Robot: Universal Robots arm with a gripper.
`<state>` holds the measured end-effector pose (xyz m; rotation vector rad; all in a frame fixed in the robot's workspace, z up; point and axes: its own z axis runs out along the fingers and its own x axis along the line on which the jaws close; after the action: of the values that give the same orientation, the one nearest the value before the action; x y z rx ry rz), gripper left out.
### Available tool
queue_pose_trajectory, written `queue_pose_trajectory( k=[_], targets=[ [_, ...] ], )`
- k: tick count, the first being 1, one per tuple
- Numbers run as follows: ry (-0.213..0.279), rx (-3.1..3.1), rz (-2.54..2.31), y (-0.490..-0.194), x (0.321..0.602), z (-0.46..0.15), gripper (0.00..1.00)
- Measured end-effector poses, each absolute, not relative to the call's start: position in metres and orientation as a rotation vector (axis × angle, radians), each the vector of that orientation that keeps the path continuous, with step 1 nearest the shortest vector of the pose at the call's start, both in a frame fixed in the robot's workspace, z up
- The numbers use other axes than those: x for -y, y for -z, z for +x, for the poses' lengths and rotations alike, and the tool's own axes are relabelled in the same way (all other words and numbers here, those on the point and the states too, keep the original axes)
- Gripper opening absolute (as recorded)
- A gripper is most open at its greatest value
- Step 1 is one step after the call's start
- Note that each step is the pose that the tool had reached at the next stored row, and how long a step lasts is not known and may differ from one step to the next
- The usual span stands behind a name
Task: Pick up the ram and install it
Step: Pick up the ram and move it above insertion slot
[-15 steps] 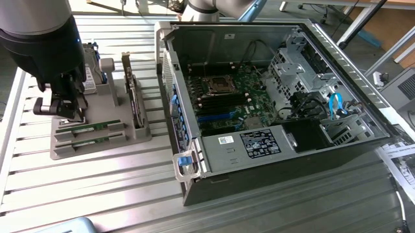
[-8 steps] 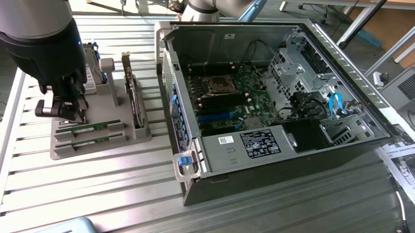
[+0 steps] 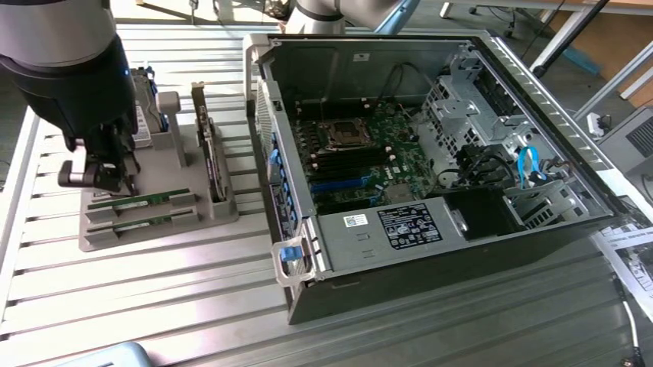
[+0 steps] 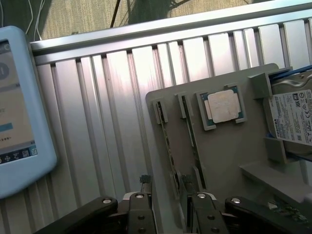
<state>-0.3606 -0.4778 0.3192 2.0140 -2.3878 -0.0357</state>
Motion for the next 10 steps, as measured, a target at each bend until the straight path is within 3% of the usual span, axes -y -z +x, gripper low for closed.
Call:
queue_pose_trajectory(
  k=[10],
  targets=[
    [0.036,2.386,2.016,-0.3135,0.4778,-0.3606,0.36]
  ],
)
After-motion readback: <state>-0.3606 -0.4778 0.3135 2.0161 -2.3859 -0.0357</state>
